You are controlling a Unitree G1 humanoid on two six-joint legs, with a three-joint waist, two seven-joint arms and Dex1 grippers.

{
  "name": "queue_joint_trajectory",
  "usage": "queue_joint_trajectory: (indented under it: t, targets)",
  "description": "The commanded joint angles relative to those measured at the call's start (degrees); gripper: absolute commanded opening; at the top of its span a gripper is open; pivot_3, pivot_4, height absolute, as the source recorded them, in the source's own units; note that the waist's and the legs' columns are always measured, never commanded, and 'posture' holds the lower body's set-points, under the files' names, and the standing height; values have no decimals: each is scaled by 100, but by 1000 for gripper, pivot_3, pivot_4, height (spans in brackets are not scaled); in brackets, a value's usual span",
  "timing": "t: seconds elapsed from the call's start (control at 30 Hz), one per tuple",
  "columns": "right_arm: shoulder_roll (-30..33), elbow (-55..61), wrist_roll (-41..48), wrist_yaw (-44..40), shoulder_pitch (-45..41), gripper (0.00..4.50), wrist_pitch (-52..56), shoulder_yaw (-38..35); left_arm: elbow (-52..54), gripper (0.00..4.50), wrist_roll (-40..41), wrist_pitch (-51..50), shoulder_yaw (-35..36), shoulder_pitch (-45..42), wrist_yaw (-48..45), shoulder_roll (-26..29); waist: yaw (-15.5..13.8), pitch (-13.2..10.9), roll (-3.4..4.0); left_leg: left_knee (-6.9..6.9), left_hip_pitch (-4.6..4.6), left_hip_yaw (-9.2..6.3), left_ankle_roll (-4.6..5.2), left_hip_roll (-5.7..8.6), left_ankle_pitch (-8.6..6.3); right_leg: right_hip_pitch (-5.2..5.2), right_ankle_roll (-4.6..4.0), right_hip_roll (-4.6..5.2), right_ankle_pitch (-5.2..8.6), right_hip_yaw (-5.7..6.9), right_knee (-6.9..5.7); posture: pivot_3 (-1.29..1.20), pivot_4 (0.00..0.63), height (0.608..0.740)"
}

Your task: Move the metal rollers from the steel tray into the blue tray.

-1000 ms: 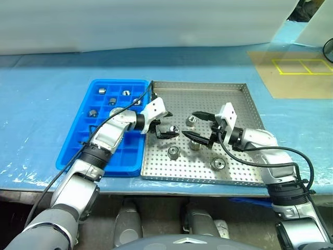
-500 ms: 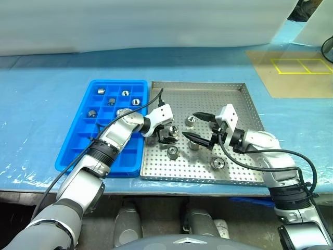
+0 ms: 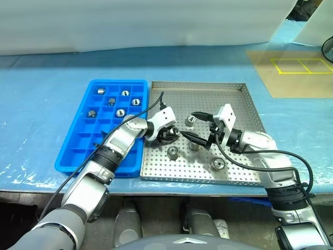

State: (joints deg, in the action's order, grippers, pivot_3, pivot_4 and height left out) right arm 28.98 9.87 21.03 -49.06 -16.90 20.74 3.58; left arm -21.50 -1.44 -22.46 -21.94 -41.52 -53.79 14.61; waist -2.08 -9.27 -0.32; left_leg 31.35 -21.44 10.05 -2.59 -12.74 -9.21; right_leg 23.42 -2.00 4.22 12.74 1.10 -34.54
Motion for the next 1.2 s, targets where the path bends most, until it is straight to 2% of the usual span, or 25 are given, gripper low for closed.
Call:
queue_joint_trajectory:
  t: [0.03,0.27,0.4,0.6,0.87,1.07,1.2]
  targets:
    - [-14,261,22,29,-22,4500,-62,-12,267,1693,13,-198,13,107,-82,130,15,0,0,0,0,0,0,0,0,0,0,0,0,0,0,-234,150,740]
    - [-56,180,6,6,-82,4500,-103,48,956,1693,509,-710,703,104,137,300,118,-2,-2,-3,-15,0,-1,-1,0,18,0,-1,0,0,1,-203,150,740]
    - [-150,4,-34,-93,-202,4500,-187,178,1503,1693,593,-735,1149,171,719,319,119,-2,-1,-3,-44,-1,-3,-1,3,55,-1,-3,-1,1,-11,-160,150,740]
    - [-234,-463,-112,-375,-552,4500,-372,332,2632,1693,745,-1089,2197,599,2168,41,67,-3,-2,6,-58,-2,5,2,-1,56,-1,2,-1,4,-8,-81,150,740]
    - [-420,-989,-247,-735,-855,4500,-652,601,3715,1693,576,-818,3257,1694,4068,-414,-6,-6,-7,7,-63,-5,6,-4,-1,59,-1,0,0,13,-7,-9,150,740]
    - [-567,-1329,-346,-957,-1047,4500,-829,742,3926,1693,394,-821,3657,2391,5028,-594,-104,-10,-15,15,-68,-9,6,-5,-2,60,-1,1,0,17,-8,40,150,740]
    - [-625,-1428,-442,-1050,-1098,4500,-912,846,3681,1693,271,-854,3897,2458,5632,-678,-190,-11,-16,21,-68,-11,6,-6,-2,59,0,1,0,18,-9,38,150,740]
